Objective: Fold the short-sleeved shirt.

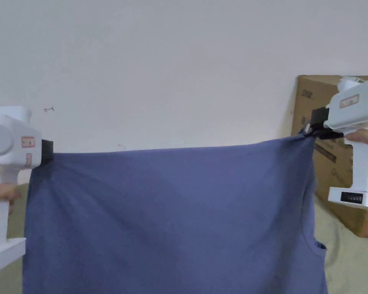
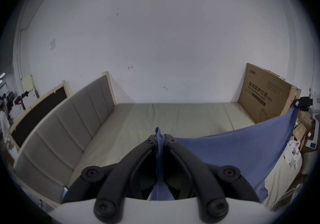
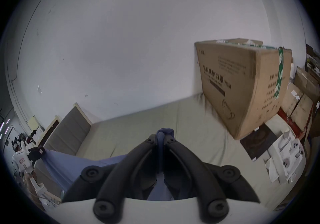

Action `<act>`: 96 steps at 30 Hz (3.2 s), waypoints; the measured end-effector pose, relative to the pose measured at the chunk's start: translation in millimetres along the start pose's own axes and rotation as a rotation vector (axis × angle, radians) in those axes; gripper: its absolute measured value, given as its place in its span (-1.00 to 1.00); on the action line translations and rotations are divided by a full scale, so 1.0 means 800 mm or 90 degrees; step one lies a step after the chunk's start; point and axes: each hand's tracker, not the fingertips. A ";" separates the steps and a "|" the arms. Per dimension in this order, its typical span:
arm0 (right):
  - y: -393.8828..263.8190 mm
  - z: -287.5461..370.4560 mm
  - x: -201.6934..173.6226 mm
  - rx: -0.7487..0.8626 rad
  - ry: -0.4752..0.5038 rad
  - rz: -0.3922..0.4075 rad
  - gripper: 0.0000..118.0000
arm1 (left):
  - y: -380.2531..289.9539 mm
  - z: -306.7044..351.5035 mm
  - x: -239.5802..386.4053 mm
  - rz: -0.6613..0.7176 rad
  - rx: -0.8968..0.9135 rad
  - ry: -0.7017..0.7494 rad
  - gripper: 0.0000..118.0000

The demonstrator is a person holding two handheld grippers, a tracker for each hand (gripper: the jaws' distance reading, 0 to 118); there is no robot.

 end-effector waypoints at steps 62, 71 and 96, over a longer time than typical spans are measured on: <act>-0.364 -0.118 0.031 -0.284 -0.026 -0.001 -0.90 | -0.357 -0.110 -0.033 -0.031 -0.230 0.134 -0.90; -0.502 0.093 0.052 -0.294 -0.031 -0.045 -0.90 | -0.470 0.057 -0.076 0.018 -0.271 0.115 -0.90; -0.591 0.218 0.004 -0.280 -0.014 0.042 -0.52 | -0.539 0.197 -0.081 0.107 -0.271 0.003 -0.98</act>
